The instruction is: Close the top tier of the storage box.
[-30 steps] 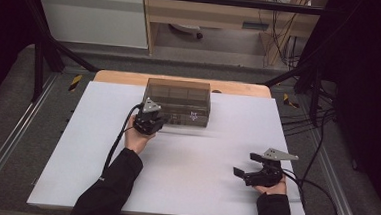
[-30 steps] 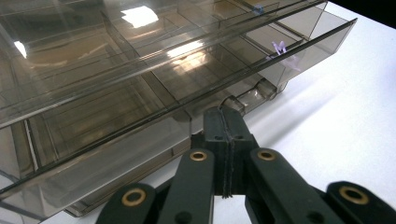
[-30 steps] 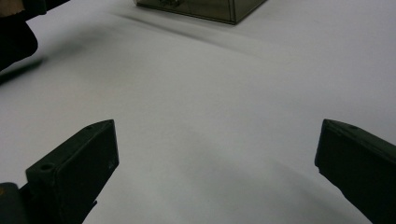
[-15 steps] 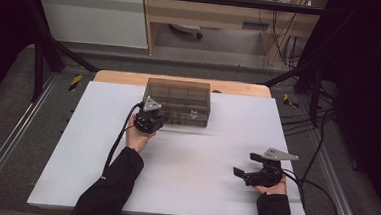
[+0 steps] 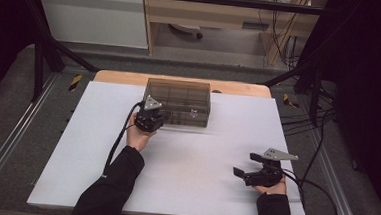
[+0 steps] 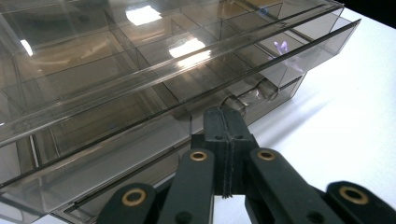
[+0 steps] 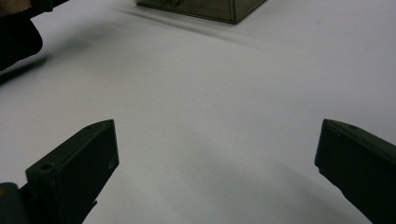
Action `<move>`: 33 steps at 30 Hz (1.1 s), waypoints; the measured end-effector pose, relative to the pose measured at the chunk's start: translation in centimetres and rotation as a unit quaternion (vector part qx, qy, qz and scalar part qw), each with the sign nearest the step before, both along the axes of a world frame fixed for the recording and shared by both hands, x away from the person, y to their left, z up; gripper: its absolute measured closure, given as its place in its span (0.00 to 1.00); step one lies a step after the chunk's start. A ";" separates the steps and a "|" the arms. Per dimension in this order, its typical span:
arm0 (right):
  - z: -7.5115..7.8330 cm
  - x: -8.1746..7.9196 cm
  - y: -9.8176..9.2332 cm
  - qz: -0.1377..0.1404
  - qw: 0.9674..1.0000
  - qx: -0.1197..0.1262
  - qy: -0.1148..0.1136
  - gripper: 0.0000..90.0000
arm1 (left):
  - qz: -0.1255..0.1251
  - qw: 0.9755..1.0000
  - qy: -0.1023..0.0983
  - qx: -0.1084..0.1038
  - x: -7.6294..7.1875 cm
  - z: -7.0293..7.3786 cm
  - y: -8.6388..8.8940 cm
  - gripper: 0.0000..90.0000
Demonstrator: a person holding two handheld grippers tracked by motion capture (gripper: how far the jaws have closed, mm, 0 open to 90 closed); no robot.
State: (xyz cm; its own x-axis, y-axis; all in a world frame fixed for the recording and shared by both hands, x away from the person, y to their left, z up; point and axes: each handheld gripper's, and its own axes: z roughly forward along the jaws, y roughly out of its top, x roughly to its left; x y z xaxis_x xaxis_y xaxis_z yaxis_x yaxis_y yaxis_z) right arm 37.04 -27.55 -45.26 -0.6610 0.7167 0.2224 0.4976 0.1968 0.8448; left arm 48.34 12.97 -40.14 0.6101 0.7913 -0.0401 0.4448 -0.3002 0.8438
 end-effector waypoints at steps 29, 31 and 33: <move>0.1 0.0 -0.1 0.000 1.000 0.002 -0.002 0.00 | 0.009 1.000 -0.003 -0.003 0.8 -0.1 -0.1 1.00; 0.1 0.0 -0.1 0.000 1.000 0.001 -0.002 0.00 | 0.011 1.000 -0.005 -0.004 0.8 -0.2 -0.1 1.00; 0.1 0.0 -0.1 -0.001 1.000 0.002 -0.002 0.00 | 0.012 1.000 -0.006 -0.005 0.9 -0.2 -0.1 1.00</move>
State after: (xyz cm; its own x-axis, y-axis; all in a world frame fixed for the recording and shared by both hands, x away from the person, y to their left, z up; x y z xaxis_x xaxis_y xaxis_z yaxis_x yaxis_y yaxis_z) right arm 37.02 -27.62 -45.19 -0.6606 0.7170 0.2226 0.4946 0.1927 0.8475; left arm 49.26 12.86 -40.35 0.5912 0.8054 -0.0416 0.4419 -0.2803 0.8522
